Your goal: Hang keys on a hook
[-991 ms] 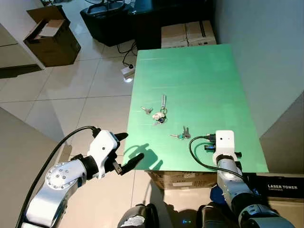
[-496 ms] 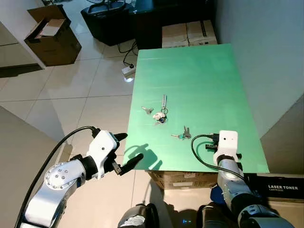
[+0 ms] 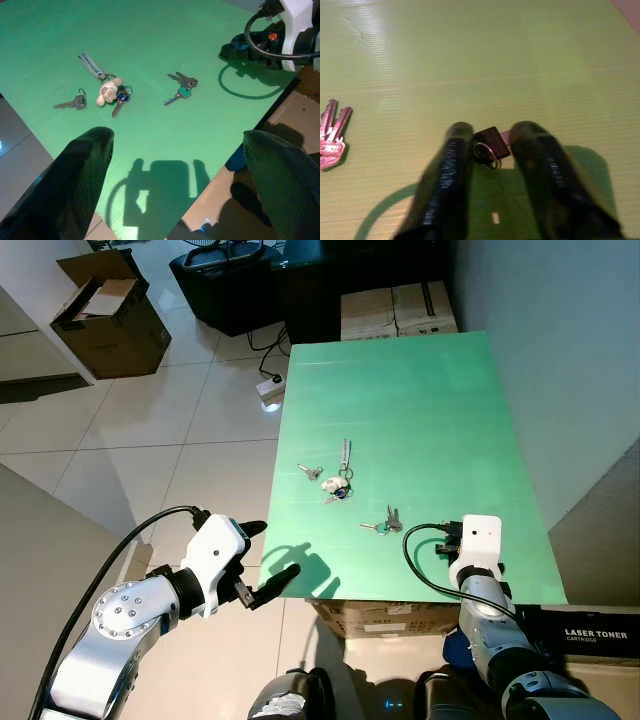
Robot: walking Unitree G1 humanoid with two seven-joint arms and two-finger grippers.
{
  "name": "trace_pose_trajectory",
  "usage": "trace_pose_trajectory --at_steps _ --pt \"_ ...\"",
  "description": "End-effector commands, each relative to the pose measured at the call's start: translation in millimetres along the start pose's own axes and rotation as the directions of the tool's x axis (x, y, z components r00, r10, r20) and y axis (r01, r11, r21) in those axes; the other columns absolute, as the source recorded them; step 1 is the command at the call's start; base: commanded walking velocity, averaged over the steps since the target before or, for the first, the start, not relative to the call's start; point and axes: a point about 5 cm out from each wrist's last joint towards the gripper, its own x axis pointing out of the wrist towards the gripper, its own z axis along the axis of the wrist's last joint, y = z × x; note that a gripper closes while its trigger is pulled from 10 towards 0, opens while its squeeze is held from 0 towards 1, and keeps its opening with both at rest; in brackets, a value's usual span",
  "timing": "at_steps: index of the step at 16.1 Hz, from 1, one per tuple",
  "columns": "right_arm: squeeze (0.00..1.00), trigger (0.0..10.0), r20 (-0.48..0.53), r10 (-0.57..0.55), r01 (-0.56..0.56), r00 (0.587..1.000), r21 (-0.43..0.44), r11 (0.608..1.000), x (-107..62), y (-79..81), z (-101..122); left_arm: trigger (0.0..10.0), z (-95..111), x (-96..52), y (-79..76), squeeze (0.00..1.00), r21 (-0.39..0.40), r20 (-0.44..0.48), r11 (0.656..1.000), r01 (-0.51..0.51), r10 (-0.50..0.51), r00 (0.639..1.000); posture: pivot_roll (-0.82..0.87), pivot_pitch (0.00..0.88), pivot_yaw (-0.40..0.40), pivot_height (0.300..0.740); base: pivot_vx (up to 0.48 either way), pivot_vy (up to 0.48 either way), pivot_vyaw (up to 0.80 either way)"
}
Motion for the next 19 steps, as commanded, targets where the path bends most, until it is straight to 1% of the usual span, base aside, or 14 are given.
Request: trace_pose_trajectory --at_steps 1,4,7,9,12,13,15,19 --pt "0.00 10.0 -0.006 0.041 -0.041 0.999 -0.003 0.999 -2.1 8.9 -3 10.0 0 -4.5 3.4 0.00 0.012 -0.014 1.000 -0.018 0.018 1.000 0.09 0.188 0.217 0.740 0.000 0.000 0.00" --pt "0.00 10.0 0.011 0.035 -0.035 0.999 -0.020 0.999 -1.9 10.3 -1 10.0 1 -4.3 4.4 0.00 0.014 -0.013 1.000 -0.015 0.015 1.000 0.09 0.191 0.224 0.740 0.000 0.000 0.00" --pt "0.00 10.0 0.006 0.028 -0.028 1.000 -0.012 1.000 -2.6 8.4 -2 10.0 2 -4.0 5.4 0.00 0.016 -0.013 1.000 -0.015 0.015 1.000 0.09 0.193 0.225 0.740 0.000 0.000 0.00" --pt "0.00 10.0 -0.020 0.059 -0.059 0.998 0.025 0.998 -2.7 10.2 -5 10.0 2 -4.1 5.6 0.00 0.017 -0.014 1.000 -0.014 0.014 1.000 0.09 0.191 0.225 0.740 0.000 0.000 0.00" --pt "0.00 10.0 -0.029 0.067 -0.065 0.997 0.048 0.997 -2.4 11.0 -5 10.0 2 -3.8 5.4 0.00 0.017 -0.014 1.000 -0.013 0.014 1.000 0.09 0.188 0.223 0.740 0.000 0.000 0.00" --pt "0.00 10.0 -0.031 0.069 -0.067 0.997 0.052 0.996 -2.2 11.2 -5 10.0 2 -3.6 5.5 0.00 0.017 -0.014 1.000 -0.014 0.014 1.000 0.09 0.188 0.223 0.740 0.000 0.000 0.00" --pt "0.00 10.0 -0.034 0.104 -0.101 0.994 0.062 0.993 -2.2 16.9 -5 10.0 2 -4.3 5.4 0.00 0.017 -0.014 1.000 -0.016 0.016 1.000 0.10 0.188 0.221 0.740 0.000 0.000 0.00" --pt "0.00 10.0 -0.029 0.120 -0.118 0.992 0.065 0.991 -2.4 19.8 -4 10.0 2 -4.2 6.0 0.00 0.016 -0.012 1.000 -0.019 0.019 1.000 0.09 0.187 0.219 0.740 0.000 0.000 0.00"
